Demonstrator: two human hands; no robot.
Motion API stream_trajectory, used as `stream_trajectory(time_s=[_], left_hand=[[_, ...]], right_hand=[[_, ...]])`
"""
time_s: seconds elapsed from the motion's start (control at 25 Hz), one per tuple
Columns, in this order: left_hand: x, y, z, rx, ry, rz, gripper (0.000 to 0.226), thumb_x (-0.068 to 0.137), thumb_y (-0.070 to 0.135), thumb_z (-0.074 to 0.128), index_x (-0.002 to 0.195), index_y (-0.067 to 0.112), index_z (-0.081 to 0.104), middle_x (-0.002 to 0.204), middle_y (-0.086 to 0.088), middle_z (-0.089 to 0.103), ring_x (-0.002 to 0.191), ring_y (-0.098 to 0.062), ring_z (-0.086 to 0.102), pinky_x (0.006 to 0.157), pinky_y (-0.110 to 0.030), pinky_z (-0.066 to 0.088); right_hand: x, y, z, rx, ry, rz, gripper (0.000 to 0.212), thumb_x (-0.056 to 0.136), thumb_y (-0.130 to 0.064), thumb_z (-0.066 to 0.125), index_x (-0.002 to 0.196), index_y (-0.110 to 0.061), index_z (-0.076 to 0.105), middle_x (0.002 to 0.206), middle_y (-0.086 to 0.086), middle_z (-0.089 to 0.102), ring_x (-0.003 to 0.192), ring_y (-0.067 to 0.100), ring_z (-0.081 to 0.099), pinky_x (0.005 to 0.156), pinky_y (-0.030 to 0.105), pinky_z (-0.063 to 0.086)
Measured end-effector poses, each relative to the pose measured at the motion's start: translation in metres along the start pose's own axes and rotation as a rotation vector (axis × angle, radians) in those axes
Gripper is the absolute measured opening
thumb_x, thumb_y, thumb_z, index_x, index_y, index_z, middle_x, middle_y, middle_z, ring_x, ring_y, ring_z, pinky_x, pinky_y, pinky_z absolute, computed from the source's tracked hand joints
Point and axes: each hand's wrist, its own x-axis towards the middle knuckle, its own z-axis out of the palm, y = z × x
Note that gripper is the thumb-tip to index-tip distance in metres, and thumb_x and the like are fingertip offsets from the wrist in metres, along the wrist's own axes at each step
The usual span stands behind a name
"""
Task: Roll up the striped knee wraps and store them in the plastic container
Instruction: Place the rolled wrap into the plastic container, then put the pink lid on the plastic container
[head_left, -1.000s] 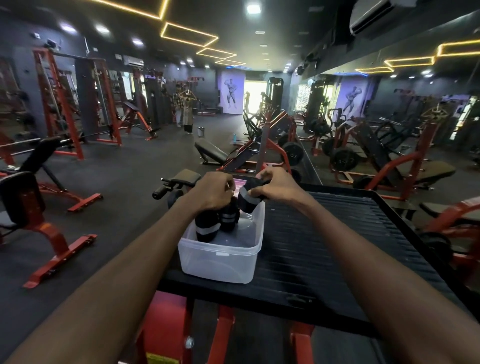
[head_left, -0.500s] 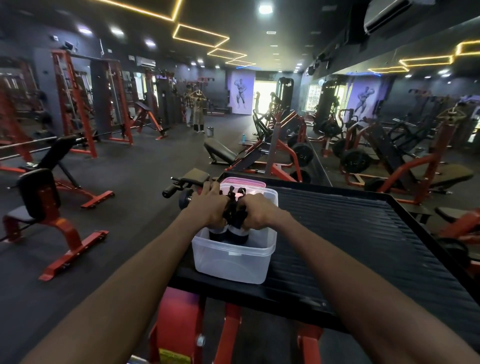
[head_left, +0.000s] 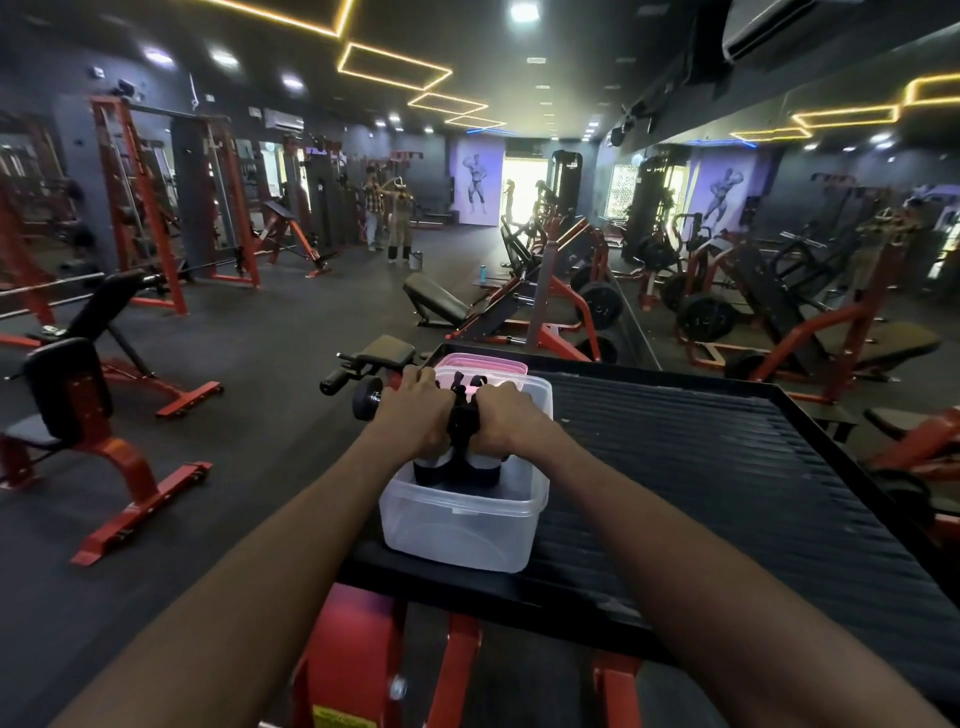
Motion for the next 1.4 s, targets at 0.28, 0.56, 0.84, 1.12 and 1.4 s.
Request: stream_trajectory(time_s=[0.28, 0.56, 0.84, 1.12, 1.4], left_hand=[[0.007, 0.002, -0.003, 0.026, -0.033, -0.010, 0.049, 0.085, 0.034, 0.065, 0.128, 0.015, 0.057, 0.132, -0.017, 0.043, 0.129, -0.037, 0.035, 0.102, -0.055, 0.043], [0.022, -0.001, -0.013, -0.081, -0.060, -0.046, 0.046, 0.084, 0.041, 0.066, 0.122, 0.015, 0.061, 0.133, -0.018, 0.049, 0.131, -0.039, 0.039, 0.103, -0.053, 0.042], [0.048, -0.016, -0.026, -0.327, 0.153, -0.056, 0.018, 0.082, 0.027, 0.056, 0.089, 0.011, 0.061, 0.104, -0.017, 0.066, 0.097, -0.036, 0.060, 0.084, -0.043, 0.052], [0.060, -0.024, -0.007, -0.359, -0.033, -0.225, 0.030, 0.084, 0.020, 0.058, 0.108, 0.002, 0.057, 0.116, -0.020, 0.062, 0.101, -0.040, 0.061, 0.084, -0.043, 0.053], [0.068, 0.002, -0.011, -0.359, 0.005, -0.175, 0.012, 0.088, 0.017, 0.057, 0.091, 0.007, 0.051, 0.100, -0.016, 0.057, 0.098, -0.041, 0.061, 0.081, -0.044, 0.052]], right_hand=[[0.003, -0.001, 0.003, 0.126, 0.044, 0.085, 0.031, 0.085, -0.028, 0.067, 0.109, -0.008, 0.062, 0.115, 0.015, 0.064, 0.112, 0.034, 0.057, 0.080, 0.037, 0.046], [0.008, 0.009, -0.013, 0.219, -0.117, 0.112, 0.038, 0.079, -0.042, 0.076, 0.103, -0.014, 0.065, 0.099, 0.009, 0.070, 0.083, 0.024, 0.071, 0.063, 0.032, 0.060], [0.033, 0.045, -0.046, 0.254, 0.162, 0.247, 0.031, 0.081, -0.037, 0.063, 0.068, -0.016, 0.046, 0.081, 0.011, 0.065, 0.076, 0.031, 0.070, 0.074, 0.044, 0.061], [0.023, 0.071, -0.010, 0.355, 0.110, 0.384, 0.007, 0.079, -0.001, 0.058, 0.081, -0.007, 0.057, 0.096, 0.019, 0.066, 0.084, 0.037, 0.070, 0.068, 0.041, 0.061], [0.031, 0.091, -0.012, 0.248, 0.106, 0.436, 0.019, 0.085, -0.007, 0.061, 0.103, -0.007, 0.054, 0.104, 0.013, 0.053, 0.098, 0.032, 0.060, 0.081, 0.046, 0.059]])
